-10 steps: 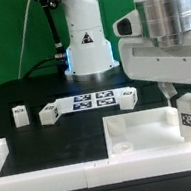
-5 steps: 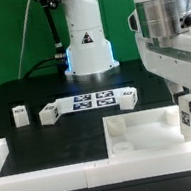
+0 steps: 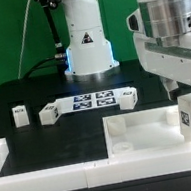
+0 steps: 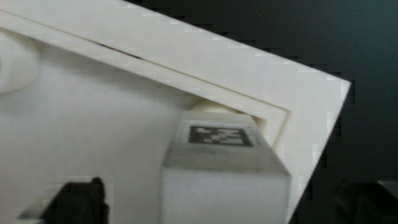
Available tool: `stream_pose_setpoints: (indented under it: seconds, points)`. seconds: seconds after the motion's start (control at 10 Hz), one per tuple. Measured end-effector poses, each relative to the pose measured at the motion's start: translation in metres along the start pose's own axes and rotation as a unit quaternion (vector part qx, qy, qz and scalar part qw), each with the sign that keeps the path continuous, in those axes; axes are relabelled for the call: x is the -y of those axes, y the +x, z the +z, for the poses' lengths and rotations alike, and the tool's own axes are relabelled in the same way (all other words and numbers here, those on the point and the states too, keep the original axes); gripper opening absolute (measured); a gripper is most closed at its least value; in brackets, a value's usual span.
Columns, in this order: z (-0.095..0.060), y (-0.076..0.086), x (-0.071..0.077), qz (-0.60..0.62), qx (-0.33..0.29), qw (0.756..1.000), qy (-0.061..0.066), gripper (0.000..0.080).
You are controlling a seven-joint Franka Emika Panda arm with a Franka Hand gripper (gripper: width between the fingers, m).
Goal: Assemble one leg
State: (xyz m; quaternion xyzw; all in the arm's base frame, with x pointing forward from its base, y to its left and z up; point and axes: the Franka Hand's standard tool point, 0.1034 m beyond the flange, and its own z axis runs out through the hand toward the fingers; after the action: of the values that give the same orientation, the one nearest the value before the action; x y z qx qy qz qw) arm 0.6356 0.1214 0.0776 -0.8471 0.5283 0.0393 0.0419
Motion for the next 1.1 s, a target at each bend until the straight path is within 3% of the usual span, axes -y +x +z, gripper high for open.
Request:
stream_pose_setpoints:
  seconds: [0.2,0.5,0.9,1.1]
  points:
    - [0.002,0.0,-0.001,-0.109,-0.001,0.994,-0.002,0.0649]
    - [0.004,0.003,-0.003,-0.302,-0.005,0.953,-0.012,0.0649]
    - [0.005,0.008,-0.003,-0.478,-0.007,0.878,-0.025,0.0649]
    - [0.004,0.01,-0.004,-0.573,-0.007,0.819,-0.03,0.0649]
